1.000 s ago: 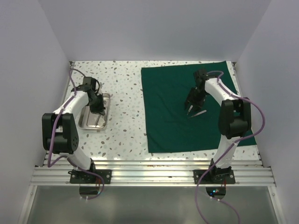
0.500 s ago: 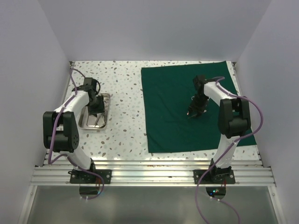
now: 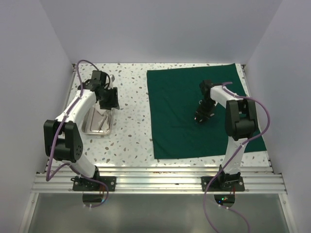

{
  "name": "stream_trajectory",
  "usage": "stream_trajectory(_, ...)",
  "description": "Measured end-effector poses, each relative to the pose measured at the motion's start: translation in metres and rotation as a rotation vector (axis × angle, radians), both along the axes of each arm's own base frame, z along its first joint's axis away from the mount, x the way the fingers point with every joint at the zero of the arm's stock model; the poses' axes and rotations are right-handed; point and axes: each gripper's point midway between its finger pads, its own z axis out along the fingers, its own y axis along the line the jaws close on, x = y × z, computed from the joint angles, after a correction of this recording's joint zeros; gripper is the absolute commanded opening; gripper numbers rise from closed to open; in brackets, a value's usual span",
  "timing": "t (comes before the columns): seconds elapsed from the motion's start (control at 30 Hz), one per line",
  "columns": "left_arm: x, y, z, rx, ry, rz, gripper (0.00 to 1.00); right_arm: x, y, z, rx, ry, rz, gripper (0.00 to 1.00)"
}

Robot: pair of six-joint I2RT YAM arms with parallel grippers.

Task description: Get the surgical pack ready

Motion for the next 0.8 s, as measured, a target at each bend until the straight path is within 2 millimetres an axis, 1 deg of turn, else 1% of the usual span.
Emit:
stream_trajectory(0.03, 0.002, -0.005, 0.005, -0.010, -0.015, -0.013, 0.50, 0.000, 0.000, 0.000, 0.000, 0.001, -0.003, 0.19)
stream_trajectory(0.13, 0.008, -0.018, 0.018, -0.036, -0.047, -0.048, 0.50, -0.001, -0.001, 0.000, -0.004, 0.005, -0.009, 0.10)
stream_trajectory(0.2, 0.011, -0.027, 0.025, -0.056, -0.064, -0.070, 0.51, -0.001, -0.001, 0.000, -0.006, 0.005, -0.012, 0.06)
stream_trajectory(0.37, 0.015, -0.058, 0.042, -0.133, -0.089, -0.153, 0.52, -0.001, -0.002, 0.001, -0.013, 0.004, -0.011, 0.06)
stream_trajectory(0.43, 0.016, -0.068, 0.046, -0.157, -0.095, -0.178, 0.52, -0.001, -0.002, 0.002, -0.015, 0.002, -0.010, 0.11)
stream_trajectory(0.5, 0.017, -0.077, 0.049, -0.179, -0.097, -0.201, 0.52, -0.001, -0.003, 0.003, -0.016, 0.000, -0.005, 0.13)
stream_trajectory(0.57, 0.016, -0.081, 0.050, -0.194, -0.095, -0.212, 0.52, -0.001, -0.003, 0.004, -0.016, 0.000, 0.004, 0.11)
stream_trajectory(0.7, 0.015, -0.084, 0.049, -0.210, -0.087, -0.220, 0.52, -0.001, -0.003, 0.004, -0.016, 0.001, 0.017, 0.00)
stream_trajectory(0.8, 0.015, -0.085, 0.048, -0.219, -0.079, -0.226, 0.52, -0.001, -0.004, 0.004, -0.017, 0.001, 0.022, 0.00)
